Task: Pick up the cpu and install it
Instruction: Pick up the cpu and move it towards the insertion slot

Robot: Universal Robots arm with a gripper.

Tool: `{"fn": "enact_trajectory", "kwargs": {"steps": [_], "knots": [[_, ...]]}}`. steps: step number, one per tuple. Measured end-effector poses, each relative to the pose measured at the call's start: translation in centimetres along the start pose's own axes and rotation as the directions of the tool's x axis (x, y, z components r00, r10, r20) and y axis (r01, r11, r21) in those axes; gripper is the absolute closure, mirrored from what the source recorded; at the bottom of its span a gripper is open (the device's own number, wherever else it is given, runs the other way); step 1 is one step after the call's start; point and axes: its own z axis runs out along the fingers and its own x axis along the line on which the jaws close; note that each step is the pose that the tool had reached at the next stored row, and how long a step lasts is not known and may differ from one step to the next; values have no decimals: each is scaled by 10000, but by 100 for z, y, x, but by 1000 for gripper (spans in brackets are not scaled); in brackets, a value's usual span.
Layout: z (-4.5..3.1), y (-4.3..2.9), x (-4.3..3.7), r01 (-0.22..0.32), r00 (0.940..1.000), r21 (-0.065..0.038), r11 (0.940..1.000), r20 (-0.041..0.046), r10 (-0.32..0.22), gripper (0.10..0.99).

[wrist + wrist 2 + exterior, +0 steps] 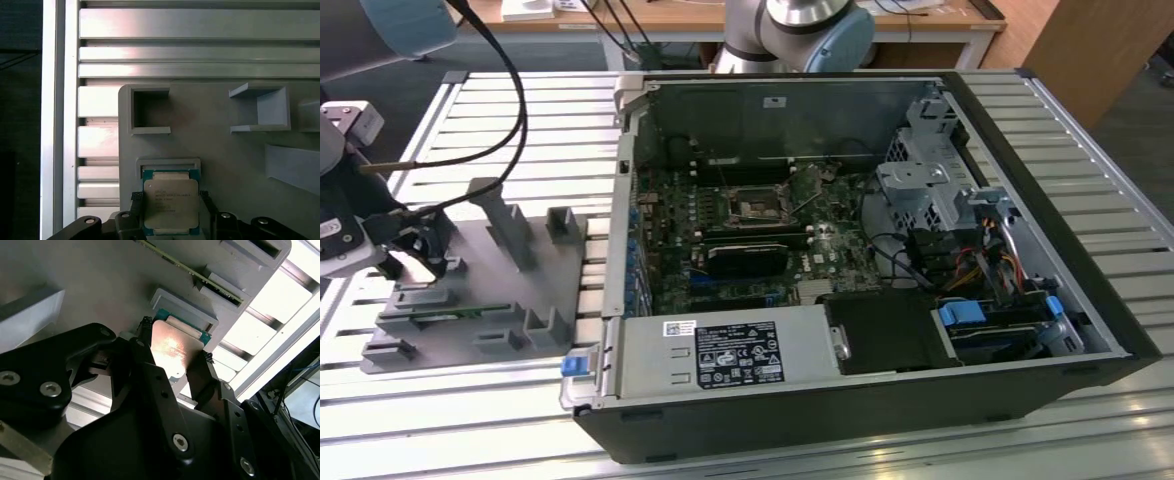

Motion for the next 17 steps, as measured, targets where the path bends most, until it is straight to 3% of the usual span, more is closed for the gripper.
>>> {"fn": "enact_trajectory", "kwargs": {"steps": [17], "knots": [[-105, 5, -1, 0, 10000, 0, 10000, 0, 0, 561]]}}
